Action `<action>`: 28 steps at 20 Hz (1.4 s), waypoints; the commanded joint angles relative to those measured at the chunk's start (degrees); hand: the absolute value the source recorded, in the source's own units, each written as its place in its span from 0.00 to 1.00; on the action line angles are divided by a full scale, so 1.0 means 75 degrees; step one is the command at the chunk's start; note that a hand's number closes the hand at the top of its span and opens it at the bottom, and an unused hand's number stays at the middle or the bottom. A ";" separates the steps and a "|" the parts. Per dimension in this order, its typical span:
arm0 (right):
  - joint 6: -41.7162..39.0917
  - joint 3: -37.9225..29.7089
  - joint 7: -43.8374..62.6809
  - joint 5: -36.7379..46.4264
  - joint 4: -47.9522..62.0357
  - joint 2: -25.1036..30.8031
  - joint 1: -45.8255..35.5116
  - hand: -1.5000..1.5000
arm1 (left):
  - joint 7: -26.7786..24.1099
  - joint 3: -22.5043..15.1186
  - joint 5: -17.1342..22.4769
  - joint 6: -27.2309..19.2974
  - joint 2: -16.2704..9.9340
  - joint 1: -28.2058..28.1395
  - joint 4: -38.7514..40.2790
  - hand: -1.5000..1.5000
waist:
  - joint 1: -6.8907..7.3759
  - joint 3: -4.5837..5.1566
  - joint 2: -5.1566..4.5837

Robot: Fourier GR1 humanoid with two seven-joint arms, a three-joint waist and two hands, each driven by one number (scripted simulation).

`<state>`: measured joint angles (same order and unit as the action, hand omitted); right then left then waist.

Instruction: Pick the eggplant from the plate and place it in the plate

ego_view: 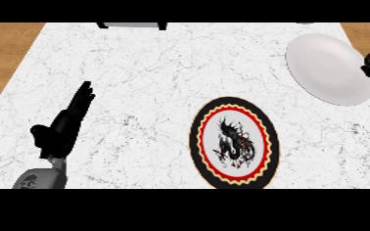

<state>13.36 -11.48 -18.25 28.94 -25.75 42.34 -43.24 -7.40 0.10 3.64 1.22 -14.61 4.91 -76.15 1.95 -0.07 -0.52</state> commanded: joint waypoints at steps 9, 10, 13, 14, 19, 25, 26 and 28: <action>0.1195 -0.0674 0.0901 -0.0177 0.1970 -0.0840 -0.1423 0.00 | -0.0339 0.0124 -0.0052 0.0138 0.0082 0.0352 0.0481 0.50 | 0.0180 -0.0011 -0.0118; 0.1371 -0.0840 0.0502 -0.0319 0.2078 -0.0895 -0.1043 0.00 | 0.0117 0.0030 0.0014 0.0163 0.0062 0.0230 -0.0051 0.50 | 0.0208 -0.0024 -0.0109; 0.1185 -0.1146 0.0469 -0.0628 0.2147 -0.0891 -0.1186 0.00 | 0.0099 0.0023 -0.0066 0.0098 0.0096 0.0246 -0.0071 0.50 | 0.0169 -0.0023 -0.0097; 0.0925 -0.1229 0.0500 -0.0722 0.2164 -0.0764 -0.1272 0.00 | 0.0043 -0.0080 -0.0126 0.0039 0.0171 -0.0147 -0.0330 0.50 | 0.0191 -0.0023 -0.0080; 0.1097 -0.2429 -0.0563 -0.1935 0.1790 -0.0806 -0.0964 0.00 | 0.0169 0.0199 0.0069 0.0270 -0.0090 0.0157 -0.0077 0.50 | 0.0054 -0.0031 -0.0078; -0.0626 -0.3556 -0.1054 -0.3121 0.1865 0.0087 -0.0499 0.00 | -0.0089 0.0274 0.0077 0.0258 -0.0034 -0.0091 -0.0011 0.50 | -0.0048 -0.0031 -0.0047; -0.0773 -0.3767 -0.1410 -0.3299 0.1935 0.0170 -0.0131 0.00 | -0.0210 0.0307 0.0056 0.0219 -0.0034 -0.0133 -0.0007 0.50 | -0.0008 -0.0047 -0.0096; -0.1160 -0.3885 -0.1731 -0.3443 0.1946 0.0243 0.0131 0.00 | -0.0064 0.0203 -0.0049 0.0210 0.0012 0.0112 0.0109 0.50 | -0.0047 -0.0035 -0.0076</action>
<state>10.23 -36.93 -26.89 6.96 -11.44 42.00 -46.13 -7.99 1.32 3.21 2.27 -14.11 5.20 -75.71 1.88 -0.33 -1.16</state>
